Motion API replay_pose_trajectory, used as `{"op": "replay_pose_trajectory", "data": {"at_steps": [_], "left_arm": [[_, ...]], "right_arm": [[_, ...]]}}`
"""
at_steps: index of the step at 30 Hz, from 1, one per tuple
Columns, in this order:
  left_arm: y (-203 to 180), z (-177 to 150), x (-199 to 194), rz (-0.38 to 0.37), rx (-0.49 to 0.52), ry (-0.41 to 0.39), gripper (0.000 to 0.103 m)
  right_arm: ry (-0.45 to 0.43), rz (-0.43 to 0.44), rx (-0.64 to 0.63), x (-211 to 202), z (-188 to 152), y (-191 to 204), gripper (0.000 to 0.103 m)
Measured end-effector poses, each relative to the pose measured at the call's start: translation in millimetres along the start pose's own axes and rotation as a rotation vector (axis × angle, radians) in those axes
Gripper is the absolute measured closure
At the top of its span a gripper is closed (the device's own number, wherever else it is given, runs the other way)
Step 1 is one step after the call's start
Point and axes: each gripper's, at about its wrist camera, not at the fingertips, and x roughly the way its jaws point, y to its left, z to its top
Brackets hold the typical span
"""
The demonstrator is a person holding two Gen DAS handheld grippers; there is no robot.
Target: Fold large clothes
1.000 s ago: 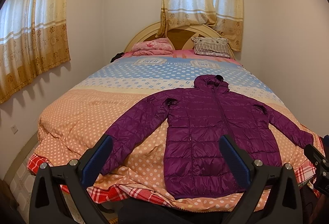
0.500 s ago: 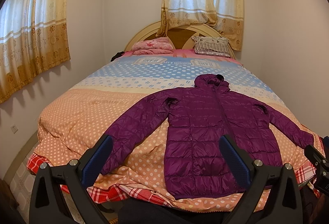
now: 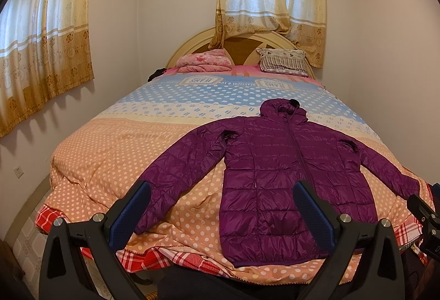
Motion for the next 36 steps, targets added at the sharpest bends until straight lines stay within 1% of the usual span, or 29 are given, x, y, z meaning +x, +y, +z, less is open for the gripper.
{"op": "replay_pose_trajectory", "data": {"at_steps": [19, 24, 27, 30, 32, 33, 35, 36], "left_arm": [[-5.2, -8.2, 8.9, -0.003, 0.006, 0.017, 0.001], [-6.3, -10.4, 17.0, -0.007, 0.011, 0.036, 0.001], [-8.8, -13.1, 28.8, -0.017, 0.024, 0.065, 0.001], [-10.6, -15.3, 50.4, -0.048, 0.039, 0.107, 0.001], [-12.9, -16.1, 68.1, -0.055, 0.07, 0.125, 0.001], [-15.1, -16.1, 77.3, -0.053, 0.088, 0.125, 0.001], [-16.8, -13.7, 98.6, -0.053, 0.11, 0.133, 0.001], [-17.0, -11.4, 111.8, -0.054, 0.113, 0.144, 0.001]], "right_arm": [[0.025, 0.016, 0.008, 8.4, -0.8, -1.1, 0.0], [0.045, 0.031, 0.029, 19.7, -4.8, -7.4, 0.0], [0.067, 0.025, 0.035, 32.7, -10.1, -13.4, 0.0], [0.103, 0.025, 0.05, 51.4, -16.2, -27.3, 0.0], [0.13, 0.012, 0.073, 69.4, -20.6, -46.1, 0.0], [0.147, -0.021, 0.087, 82.5, -22.4, -61.6, 0.0], [0.154, -0.083, 0.099, 96.9, -24.1, -83.6, 0.0], [0.164, -0.133, 0.12, 108.6, -26.0, -105.3, 0.0]]}}
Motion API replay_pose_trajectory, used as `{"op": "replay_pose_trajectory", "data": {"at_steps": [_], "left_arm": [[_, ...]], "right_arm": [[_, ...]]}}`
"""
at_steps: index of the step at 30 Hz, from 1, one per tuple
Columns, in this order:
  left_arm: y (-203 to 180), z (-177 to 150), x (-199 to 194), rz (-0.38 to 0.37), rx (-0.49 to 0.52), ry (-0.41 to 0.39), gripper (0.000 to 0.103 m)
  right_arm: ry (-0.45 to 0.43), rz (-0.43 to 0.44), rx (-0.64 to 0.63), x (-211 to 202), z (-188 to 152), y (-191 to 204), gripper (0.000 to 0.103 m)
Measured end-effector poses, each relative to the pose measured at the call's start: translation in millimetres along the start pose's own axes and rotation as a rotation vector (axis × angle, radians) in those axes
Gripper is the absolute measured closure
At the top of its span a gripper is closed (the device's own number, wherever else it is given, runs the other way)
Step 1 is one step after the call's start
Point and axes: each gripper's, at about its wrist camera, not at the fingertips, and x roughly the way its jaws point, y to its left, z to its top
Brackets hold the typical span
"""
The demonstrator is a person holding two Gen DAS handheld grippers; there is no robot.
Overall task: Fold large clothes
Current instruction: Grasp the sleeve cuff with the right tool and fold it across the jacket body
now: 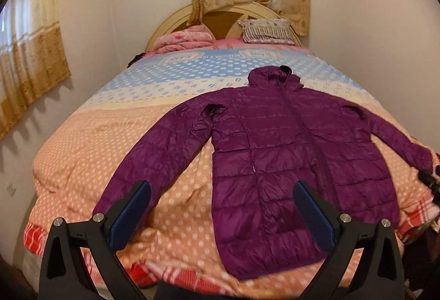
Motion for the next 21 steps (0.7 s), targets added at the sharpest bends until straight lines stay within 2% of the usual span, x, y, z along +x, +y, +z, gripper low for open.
{"op": "replay_pose_trajectory", "data": {"at_steps": [4, 6, 8, 13, 19, 21], "left_arm": [[4.5, 17.3, 42.6, 0.011, 0.0, 0.006, 0.001], [3.1, 26.3, 63.0, 0.031, 0.013, 0.005, 0.001], [1.5, 35.2, 83.9, 0.033, 0.021, 0.011, 0.001], [-2.9, 54.9, 126.9, 0.076, 0.056, -0.004, 0.001], [-7.6, 60.5, 174.9, 0.123, 0.094, 0.042, 0.001], [-7.6, 60.9, 188.4, 0.131, 0.097, 0.059, 0.001]], "right_arm": [[0.067, -0.113, 0.151, 40.5, 6.6, -75.2, 0.002], [0.096, -0.172, 0.236, 56.2, 11.1, -117.6, 0.01], [0.112, -0.241, 0.296, 65.1, 16.5, -152.0, 0.01], [0.145, -0.313, 0.379, 77.7, 28.5, -200.4, 0.014], [0.244, -0.285, 0.417, 104.3, 35.1, -212.3, 0.035], [0.278, -0.272, 0.431, 116.6, 29.7, -225.1, 0.058]]}}
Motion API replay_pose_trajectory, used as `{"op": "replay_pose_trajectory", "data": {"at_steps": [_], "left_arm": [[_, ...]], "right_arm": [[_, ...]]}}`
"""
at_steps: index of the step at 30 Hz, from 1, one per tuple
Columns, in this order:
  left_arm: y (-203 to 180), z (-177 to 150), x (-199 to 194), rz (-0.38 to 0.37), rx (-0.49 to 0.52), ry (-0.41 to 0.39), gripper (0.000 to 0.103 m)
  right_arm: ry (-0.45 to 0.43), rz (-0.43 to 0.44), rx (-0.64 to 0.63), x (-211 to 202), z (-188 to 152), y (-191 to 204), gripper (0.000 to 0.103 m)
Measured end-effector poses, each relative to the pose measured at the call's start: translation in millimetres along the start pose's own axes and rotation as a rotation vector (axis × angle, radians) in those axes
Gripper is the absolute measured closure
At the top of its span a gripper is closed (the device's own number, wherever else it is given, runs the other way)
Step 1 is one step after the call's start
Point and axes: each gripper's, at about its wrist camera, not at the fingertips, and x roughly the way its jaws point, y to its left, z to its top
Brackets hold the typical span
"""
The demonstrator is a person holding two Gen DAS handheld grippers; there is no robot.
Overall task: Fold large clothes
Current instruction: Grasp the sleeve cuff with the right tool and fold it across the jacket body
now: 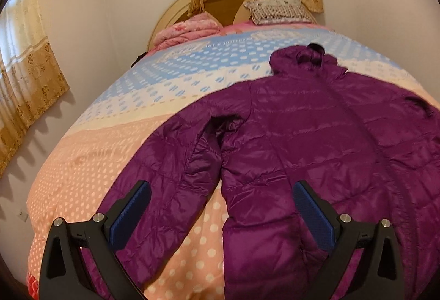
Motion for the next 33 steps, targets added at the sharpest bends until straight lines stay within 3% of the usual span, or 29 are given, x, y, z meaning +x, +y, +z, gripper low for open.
{"op": "replay_pose_trajectory", "data": {"at_steps": [4, 5, 6, 11, 20, 27, 33], "left_arm": [[0.8, 0.3, 21.1, 0.01, -0.006, 0.031, 0.001], [2.5, 1.1, 26.2, 0.011, -0.007, 0.038, 0.001], [3.6, 1.6, 30.2, 0.011, -0.007, 0.042, 0.001], [11.0, 6.0, 39.0, -0.009, -0.008, 0.043, 0.001], [28.2, 11.5, 51.6, -0.005, -0.047, 0.038, 0.001], [37.8, 12.2, 66.0, 0.01, -0.054, 0.053, 0.001], [42.3, 11.9, 76.4, 0.018, -0.058, 0.063, 0.001]], "right_arm": [[0.003, 0.0, -0.021, 1.7, 2.7, -3.2, 0.069], [0.007, 0.021, -0.025, 0.6, 4.9, -1.5, 0.082], [0.011, 0.035, -0.03, -1.9, 8.2, 2.1, 0.085], [-0.039, 0.067, -0.108, -22.2, 20.2, 35.2, 0.088], [-0.113, 0.187, -0.305, -35.4, 44.6, 160.9, 0.089], [-0.143, 0.264, -0.479, -31.1, 34.1, 257.9, 0.09], [-0.123, 0.327, -0.567, -20.6, 14.3, 314.3, 0.09]]}}
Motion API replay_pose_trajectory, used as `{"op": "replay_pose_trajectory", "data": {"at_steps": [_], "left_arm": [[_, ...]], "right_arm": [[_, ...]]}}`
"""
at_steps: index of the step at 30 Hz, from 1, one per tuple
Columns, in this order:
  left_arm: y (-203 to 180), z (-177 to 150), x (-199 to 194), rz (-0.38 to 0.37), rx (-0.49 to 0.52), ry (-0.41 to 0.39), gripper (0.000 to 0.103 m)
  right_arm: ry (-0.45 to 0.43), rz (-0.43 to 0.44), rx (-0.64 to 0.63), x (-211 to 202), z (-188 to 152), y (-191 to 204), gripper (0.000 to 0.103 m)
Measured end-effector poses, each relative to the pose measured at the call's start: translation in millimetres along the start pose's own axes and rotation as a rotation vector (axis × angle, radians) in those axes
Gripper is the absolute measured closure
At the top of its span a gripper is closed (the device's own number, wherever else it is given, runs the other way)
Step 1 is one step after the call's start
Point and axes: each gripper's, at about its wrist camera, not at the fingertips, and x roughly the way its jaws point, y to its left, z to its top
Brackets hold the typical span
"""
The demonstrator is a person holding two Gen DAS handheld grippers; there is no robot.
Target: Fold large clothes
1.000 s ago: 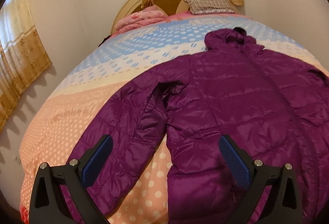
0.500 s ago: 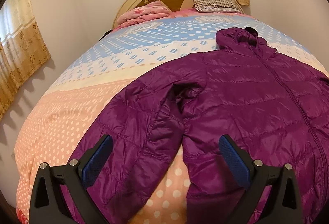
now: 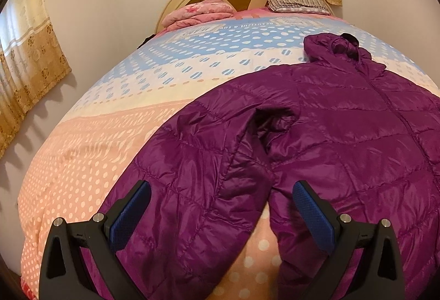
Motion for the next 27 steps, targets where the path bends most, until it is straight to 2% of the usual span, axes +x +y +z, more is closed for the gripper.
{"op": "replay_pose_trajectory", "data": {"at_steps": [14, 20, 22, 23, 24, 27], "left_arm": [[14.1, 6.1, 5.4, -0.005, -0.031, 0.0, 0.001], [16.6, 6.6, 5.2, 0.037, -0.04, 0.006, 0.001], [17.3, 7.9, 4.6, 0.042, -0.055, 0.014, 0.001], [16.8, 8.9, 3.4, 0.045, -0.057, 0.016, 0.001], [16.2, 9.2, 1.6, 0.049, -0.057, 0.014, 0.001], [8.8, 15.4, -7.5, 0.053, -0.051, -0.007, 0.001]], "right_arm": [[0.02, 0.16, -0.127, 42.0, -13.2, 105.0, 0.09], [0.043, 0.214, -0.185, 61.1, -25.2, 141.0, 0.088], [0.031, 0.223, -0.209, 62.0, -29.2, 148.4, 0.079], [0.024, 0.22, -0.213, 59.6, -30.0, 148.2, 0.05], [0.019, 0.226, -0.209, 55.1, -30.7, 146.3, 0.027], [-0.019, 0.259, -0.224, 27.4, -32.7, 137.4, 0.026]]}}
